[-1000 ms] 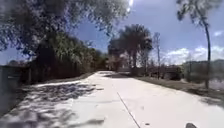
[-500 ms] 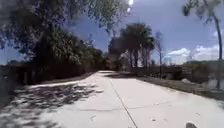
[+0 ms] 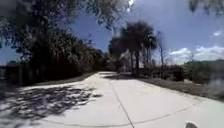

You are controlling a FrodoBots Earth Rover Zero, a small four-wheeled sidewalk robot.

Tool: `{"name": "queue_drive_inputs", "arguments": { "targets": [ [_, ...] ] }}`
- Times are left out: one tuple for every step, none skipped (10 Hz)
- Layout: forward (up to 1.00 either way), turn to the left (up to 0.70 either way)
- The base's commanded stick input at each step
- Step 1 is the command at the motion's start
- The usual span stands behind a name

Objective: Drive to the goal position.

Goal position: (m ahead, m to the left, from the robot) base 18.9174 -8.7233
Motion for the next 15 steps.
{"name": "queue_drive_inputs", "arguments": {
  "targets": [
    [0.61,0.00],
    [0.59,0.00],
    [0.59,0.00],
    [0.61,0.00],
    [0.65,0.00],
    [0.70,0.00],
    [0.70,0.00],
    [0.70,0.00],
    [0.70,0.00],
    [0.70,0.00],
    [0.70,0.00],
    [0.70,0.00],
    [0.70,0.00],
    [0.70,0.00],
    [0.70,0.00]
  ]
}}
